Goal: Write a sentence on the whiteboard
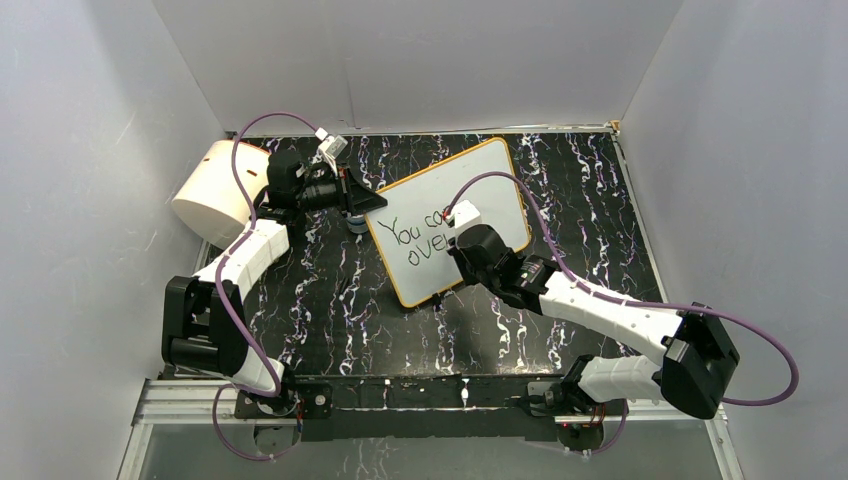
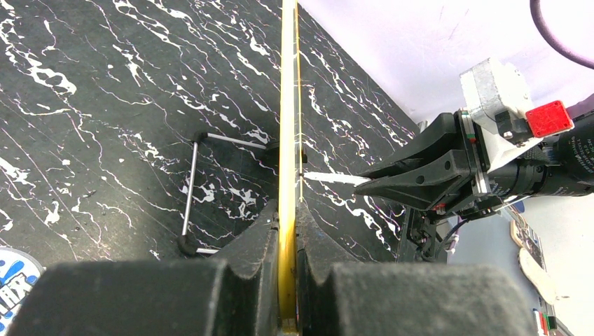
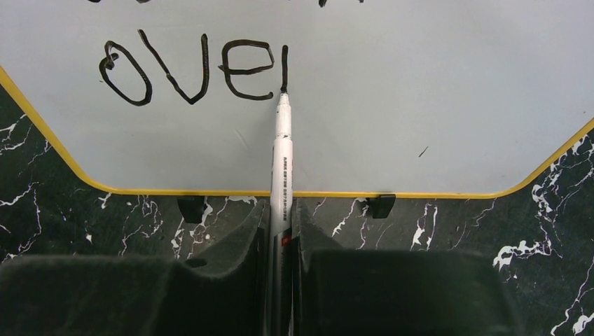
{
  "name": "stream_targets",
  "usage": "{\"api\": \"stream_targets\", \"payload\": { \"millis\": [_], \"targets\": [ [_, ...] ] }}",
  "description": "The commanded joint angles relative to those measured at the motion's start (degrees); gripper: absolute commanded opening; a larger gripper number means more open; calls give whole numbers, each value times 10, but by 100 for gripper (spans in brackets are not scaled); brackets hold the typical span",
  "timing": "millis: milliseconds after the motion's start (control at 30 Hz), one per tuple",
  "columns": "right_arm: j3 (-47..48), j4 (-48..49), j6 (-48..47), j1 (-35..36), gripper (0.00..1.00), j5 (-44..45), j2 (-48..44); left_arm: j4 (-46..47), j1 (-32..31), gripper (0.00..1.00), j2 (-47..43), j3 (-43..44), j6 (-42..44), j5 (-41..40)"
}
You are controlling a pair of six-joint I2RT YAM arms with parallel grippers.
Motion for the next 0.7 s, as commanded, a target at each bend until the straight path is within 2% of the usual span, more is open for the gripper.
{"api": "stream_targets", "payload": {
  "millis": [0, 667],
  "targets": [
    [-3, -9, 15, -4, 0, -9, -3, -68, -20, 0, 12, -13, 28, 14],
    [9, 22, 1, -7, 0, -9, 4, -69, -20, 0, 13, -12, 28, 15]
  ]
}}
